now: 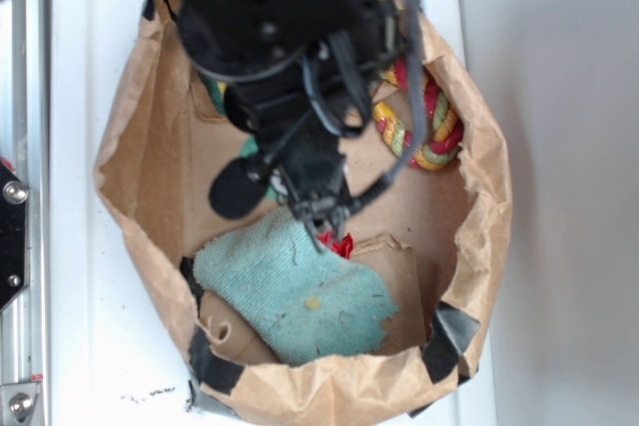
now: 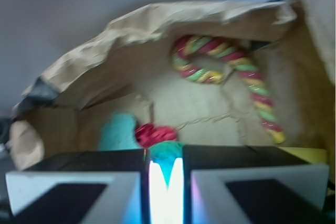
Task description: Grab the green ball.
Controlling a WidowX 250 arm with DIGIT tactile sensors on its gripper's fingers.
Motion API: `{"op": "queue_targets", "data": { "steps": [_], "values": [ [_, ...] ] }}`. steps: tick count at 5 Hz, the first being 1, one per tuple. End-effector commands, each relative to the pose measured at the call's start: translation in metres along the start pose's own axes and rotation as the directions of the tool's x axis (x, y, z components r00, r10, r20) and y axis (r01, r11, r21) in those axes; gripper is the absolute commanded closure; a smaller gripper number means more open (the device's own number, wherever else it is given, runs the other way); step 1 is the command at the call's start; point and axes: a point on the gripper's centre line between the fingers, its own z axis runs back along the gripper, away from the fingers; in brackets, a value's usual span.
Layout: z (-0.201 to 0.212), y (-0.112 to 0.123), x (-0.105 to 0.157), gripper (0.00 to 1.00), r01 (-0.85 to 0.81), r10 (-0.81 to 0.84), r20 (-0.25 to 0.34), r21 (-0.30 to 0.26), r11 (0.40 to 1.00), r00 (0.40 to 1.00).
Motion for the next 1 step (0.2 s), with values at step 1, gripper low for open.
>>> {"op": "queue_targets", "data": {
  "steps": [1],
  "values": [
    [0.0107,-0.0105,-0.0072,1.00,0.022,-0.024,0.068,0.043,0.999,0.997]
  ]
}}
